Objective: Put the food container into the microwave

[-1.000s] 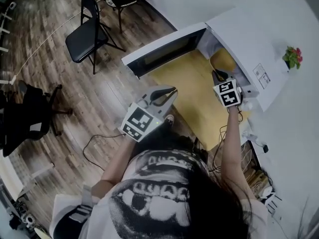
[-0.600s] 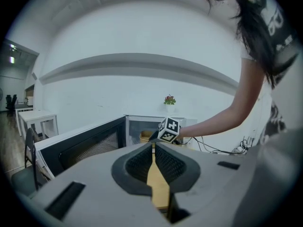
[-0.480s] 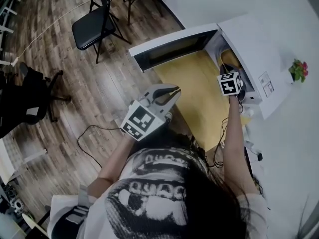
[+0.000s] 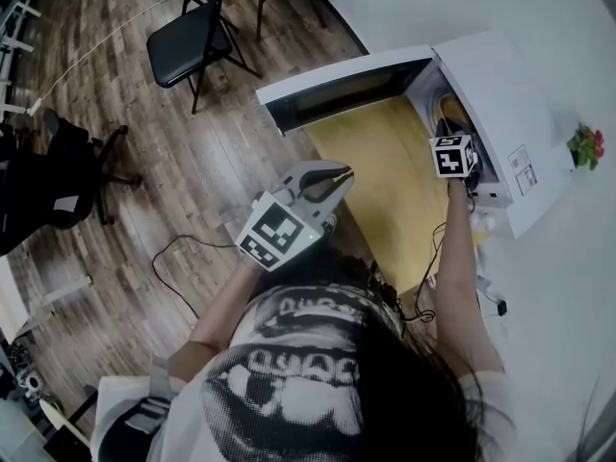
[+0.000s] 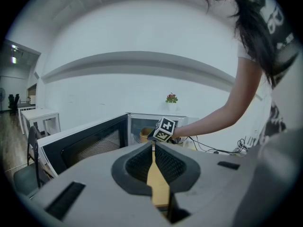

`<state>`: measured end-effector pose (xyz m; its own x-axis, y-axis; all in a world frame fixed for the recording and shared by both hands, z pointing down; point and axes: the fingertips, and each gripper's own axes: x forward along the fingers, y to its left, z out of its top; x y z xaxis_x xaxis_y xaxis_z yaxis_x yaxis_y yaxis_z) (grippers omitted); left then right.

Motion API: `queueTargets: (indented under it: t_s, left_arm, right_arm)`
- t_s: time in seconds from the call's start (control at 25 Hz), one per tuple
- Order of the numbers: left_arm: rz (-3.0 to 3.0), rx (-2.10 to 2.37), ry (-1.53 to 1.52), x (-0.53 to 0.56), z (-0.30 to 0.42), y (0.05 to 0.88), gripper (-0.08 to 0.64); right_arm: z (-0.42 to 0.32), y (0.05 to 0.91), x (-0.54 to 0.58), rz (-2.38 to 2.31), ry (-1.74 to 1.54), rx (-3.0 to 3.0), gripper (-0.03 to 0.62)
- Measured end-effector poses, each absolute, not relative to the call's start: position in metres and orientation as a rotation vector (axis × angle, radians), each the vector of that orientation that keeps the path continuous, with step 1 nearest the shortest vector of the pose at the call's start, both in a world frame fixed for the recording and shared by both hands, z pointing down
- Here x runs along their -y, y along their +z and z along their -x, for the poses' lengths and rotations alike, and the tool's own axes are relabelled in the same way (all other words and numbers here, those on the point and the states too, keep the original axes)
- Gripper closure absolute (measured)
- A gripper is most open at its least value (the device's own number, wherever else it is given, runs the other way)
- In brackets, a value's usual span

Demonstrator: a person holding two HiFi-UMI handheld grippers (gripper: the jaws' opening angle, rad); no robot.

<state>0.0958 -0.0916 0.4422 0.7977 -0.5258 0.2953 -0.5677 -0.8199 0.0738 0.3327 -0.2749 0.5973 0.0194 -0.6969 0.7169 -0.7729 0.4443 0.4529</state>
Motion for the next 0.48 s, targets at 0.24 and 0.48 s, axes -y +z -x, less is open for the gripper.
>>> queueTargets:
  t_s: [0.24,0.48]
  left_arm:
    - [-2.818,0.864,0.403,0.092,-0.095,0.445,0.544]
    - [-2.821,0.853,0.408,0.089,-0.102,0.446,0.545]
  right_arm:
    - [-0.336,0.597,0.280,-1.316,0.123,1.708,0.558]
    - [-0.324,0.586,0.270,-1.350,0.113,1.773,0.483]
